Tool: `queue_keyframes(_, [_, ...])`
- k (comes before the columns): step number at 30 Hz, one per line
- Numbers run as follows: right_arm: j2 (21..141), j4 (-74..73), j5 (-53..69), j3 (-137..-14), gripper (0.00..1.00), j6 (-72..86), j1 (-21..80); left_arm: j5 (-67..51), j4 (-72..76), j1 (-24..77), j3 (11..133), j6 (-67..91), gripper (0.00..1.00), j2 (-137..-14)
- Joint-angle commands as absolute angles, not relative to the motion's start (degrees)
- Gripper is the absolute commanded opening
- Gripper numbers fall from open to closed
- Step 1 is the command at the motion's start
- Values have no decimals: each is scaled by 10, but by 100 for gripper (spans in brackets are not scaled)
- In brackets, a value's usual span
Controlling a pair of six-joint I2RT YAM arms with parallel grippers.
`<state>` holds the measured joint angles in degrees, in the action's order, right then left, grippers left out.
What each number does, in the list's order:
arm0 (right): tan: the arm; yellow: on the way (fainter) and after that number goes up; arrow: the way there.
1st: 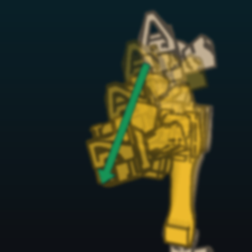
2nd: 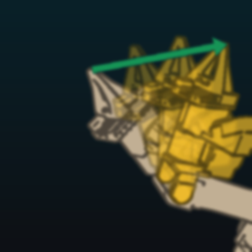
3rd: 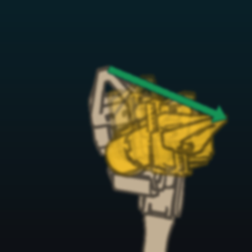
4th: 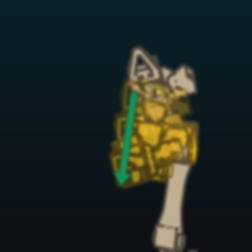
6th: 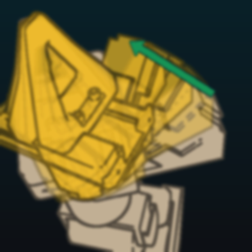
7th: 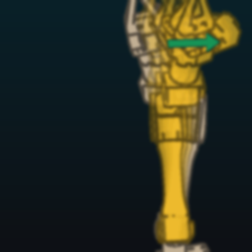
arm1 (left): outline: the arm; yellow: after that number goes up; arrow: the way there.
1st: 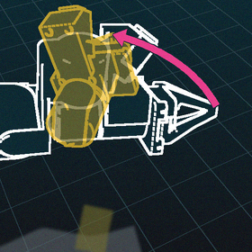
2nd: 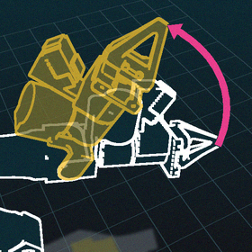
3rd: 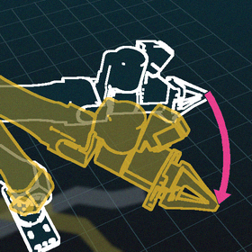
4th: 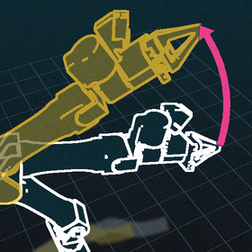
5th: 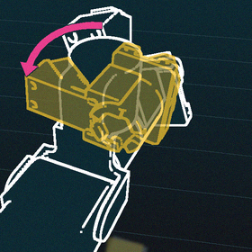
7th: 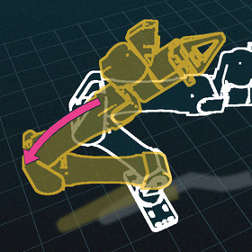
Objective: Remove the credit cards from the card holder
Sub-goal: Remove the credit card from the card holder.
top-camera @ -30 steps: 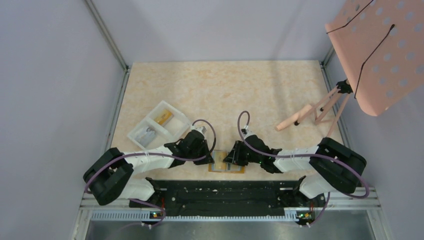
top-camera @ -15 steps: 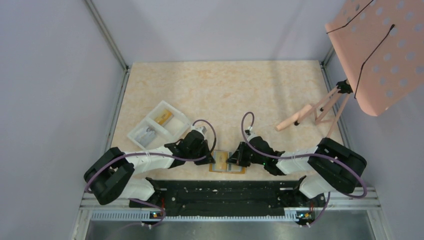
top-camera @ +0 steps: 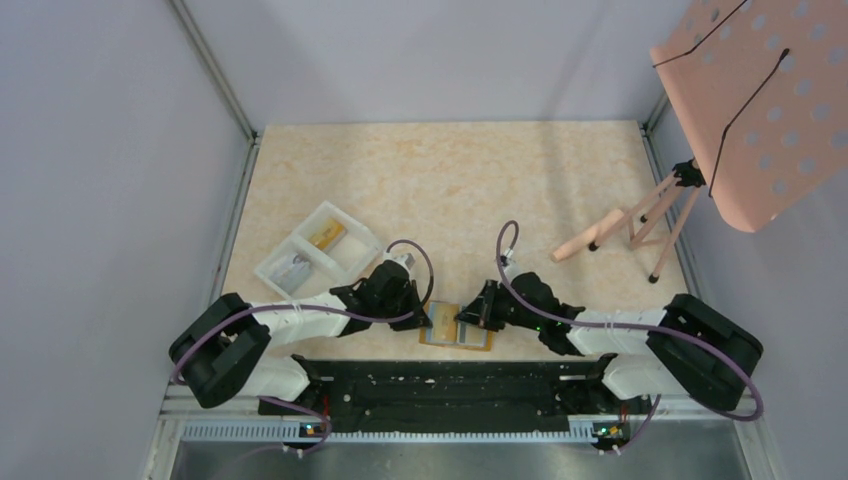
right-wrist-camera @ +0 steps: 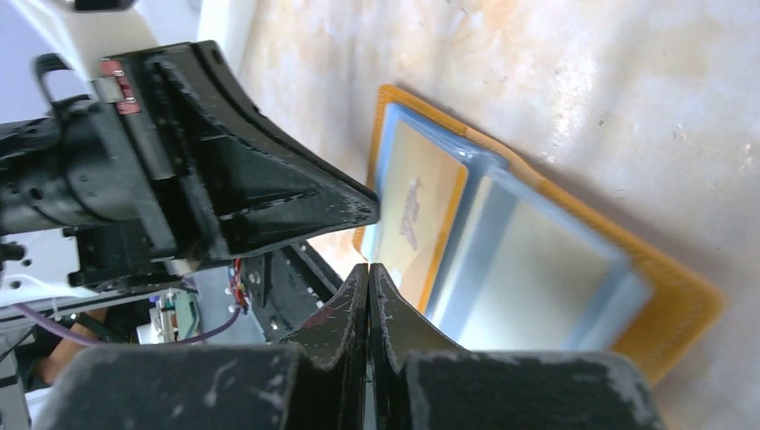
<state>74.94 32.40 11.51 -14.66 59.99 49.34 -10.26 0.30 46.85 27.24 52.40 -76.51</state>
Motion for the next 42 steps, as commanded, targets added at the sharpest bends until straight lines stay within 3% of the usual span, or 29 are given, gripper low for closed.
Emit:
queue_keyframes(1, [699,289,107,-148,0,575,482,-103,-13,473,267,520,0,-774])
queue_keyframes(10, [665,213,104,-165,0,573,478,-108,-5,473,263,527,0,-780])
queue_keyframes(13, [684,231,115,-168,14,586,479,-111,-5,473,261,531,0,-781])
queue_keyframes(20, [733,249,104,-180,24,591,485,-116,16,473,255,535,0,-781])
queue_keyframes(32, [800,274,95,-199,23,591,502,-121,30,473,249,538,0,-785])
queue_keyframes(42, [804,181,50,-237,24,566,517,-122,34,473,247,538,0,-790])
